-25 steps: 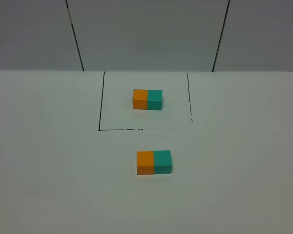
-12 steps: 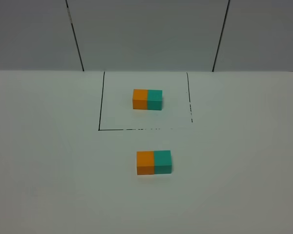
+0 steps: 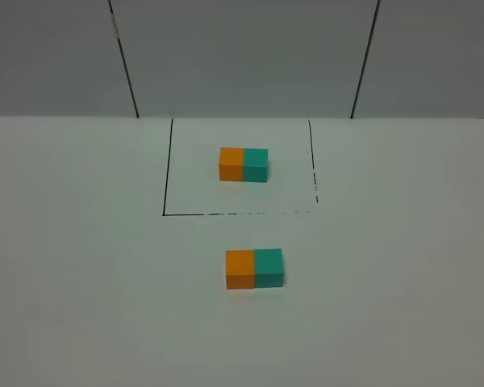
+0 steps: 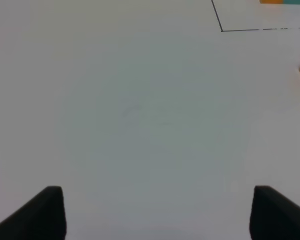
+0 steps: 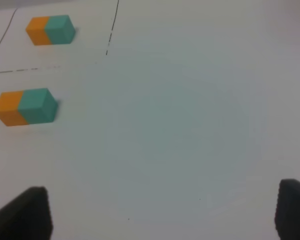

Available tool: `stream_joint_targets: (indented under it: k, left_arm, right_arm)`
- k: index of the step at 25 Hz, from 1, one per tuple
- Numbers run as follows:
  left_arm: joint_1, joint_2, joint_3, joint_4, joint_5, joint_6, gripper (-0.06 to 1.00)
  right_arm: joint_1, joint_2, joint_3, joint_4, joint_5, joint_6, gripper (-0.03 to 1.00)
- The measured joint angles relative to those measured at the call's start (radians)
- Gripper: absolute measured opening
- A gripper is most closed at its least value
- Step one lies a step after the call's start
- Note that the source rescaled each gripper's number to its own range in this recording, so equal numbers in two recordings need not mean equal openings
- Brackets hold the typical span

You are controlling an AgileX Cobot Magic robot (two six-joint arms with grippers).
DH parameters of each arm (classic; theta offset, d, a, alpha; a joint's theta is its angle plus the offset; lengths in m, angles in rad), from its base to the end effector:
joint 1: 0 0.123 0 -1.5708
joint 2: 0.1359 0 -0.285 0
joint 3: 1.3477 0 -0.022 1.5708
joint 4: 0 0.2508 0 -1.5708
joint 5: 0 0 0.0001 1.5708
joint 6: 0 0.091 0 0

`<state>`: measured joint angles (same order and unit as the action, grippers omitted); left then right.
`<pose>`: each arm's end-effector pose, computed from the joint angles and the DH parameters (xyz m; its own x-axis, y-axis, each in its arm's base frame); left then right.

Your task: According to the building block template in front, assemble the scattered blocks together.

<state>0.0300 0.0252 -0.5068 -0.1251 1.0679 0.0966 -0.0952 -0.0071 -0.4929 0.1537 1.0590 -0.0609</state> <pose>-0.0020 -0.0100 0.2792 -0.4728 0.0217 -0.8809 0.0834 0.9963 -0.0203 -0.0044 0.0126 0.2762 -0.4482 0.0576 -0.8921 -0.0178 0.9972 0.0733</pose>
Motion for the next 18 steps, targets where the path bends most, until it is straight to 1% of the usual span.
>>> stream_joint_targets:
  k: [18]
  left_arm:
    - [0.000,0.000,0.000,0.000,0.000,0.000,0.59]
  right_arm:
    - [0.000,0.000,0.000,0.000,0.000,0.001,0.78]
